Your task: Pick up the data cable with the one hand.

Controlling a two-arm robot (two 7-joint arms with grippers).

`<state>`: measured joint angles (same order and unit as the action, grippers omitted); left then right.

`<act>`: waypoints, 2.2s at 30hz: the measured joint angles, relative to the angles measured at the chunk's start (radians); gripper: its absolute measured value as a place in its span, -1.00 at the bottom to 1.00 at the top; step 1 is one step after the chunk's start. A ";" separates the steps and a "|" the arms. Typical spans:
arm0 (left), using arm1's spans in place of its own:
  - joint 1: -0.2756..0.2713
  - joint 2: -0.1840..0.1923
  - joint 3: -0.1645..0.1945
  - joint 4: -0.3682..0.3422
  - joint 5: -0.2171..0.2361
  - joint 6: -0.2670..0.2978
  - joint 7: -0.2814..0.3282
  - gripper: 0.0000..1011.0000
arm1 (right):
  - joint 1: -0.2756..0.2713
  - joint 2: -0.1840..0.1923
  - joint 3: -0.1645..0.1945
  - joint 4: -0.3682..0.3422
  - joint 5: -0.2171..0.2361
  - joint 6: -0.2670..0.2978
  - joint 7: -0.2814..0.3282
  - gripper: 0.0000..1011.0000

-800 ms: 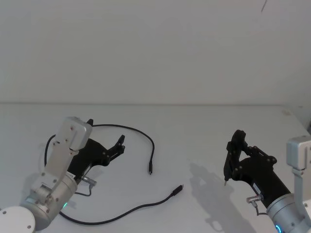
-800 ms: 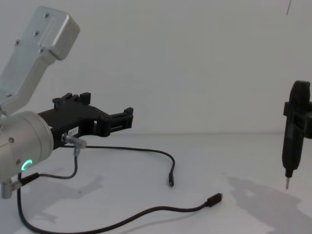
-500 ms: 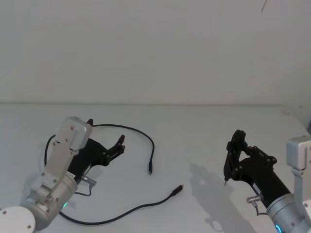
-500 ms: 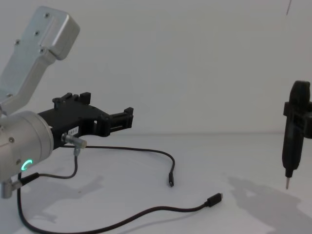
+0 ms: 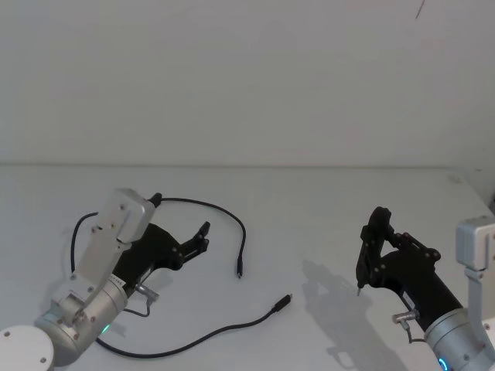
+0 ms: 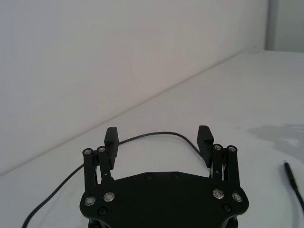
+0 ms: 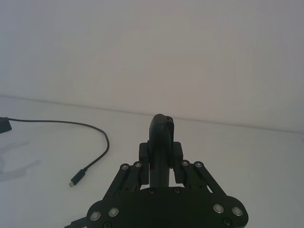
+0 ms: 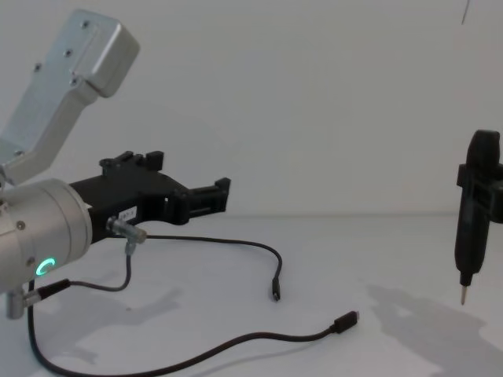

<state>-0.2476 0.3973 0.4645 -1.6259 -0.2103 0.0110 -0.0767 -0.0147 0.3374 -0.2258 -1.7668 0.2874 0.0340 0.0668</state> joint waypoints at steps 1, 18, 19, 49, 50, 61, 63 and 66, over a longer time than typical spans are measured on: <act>-0.002 0.004 0.003 0.000 -0.004 0.000 -0.016 0.98 | 0.000 0.000 0.000 0.000 0.000 0.000 0.000 -0.45; -0.046 0.058 0.048 0.012 -0.052 0.022 -0.238 0.98 | 0.000 0.000 0.000 0.000 0.000 0.000 0.000 -0.45; -0.048 0.061 0.050 0.013 -0.055 0.023 -0.250 0.98 | 0.000 0.000 0.000 0.000 0.000 0.000 0.000 -0.45; -0.151 0.181 0.115 0.086 -0.196 0.174 -0.632 0.98 | 0.000 0.000 0.000 0.000 0.000 0.000 0.000 -0.45; -0.151 0.182 0.116 0.087 -0.198 0.177 -0.635 0.98 | 0.000 0.000 0.000 0.000 0.000 0.000 0.000 -0.45; -0.149 0.189 0.140 0.100 -0.217 0.219 -0.652 0.98 | 0.000 0.000 0.000 0.000 0.000 0.000 0.000 -0.45; -0.149 0.188 0.145 0.104 -0.217 0.228 -0.651 0.98 | 0.000 0.000 0.000 0.000 0.000 0.000 0.000 -0.45; -0.149 0.185 0.152 0.110 -0.218 0.240 -0.645 0.89 | 0.000 0.000 0.000 0.000 0.000 0.000 0.000 -0.45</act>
<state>-0.3964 0.5825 0.6169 -1.5160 -0.4280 0.2506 -0.7217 -0.0146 0.3375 -0.2259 -1.7668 0.2874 0.0340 0.0668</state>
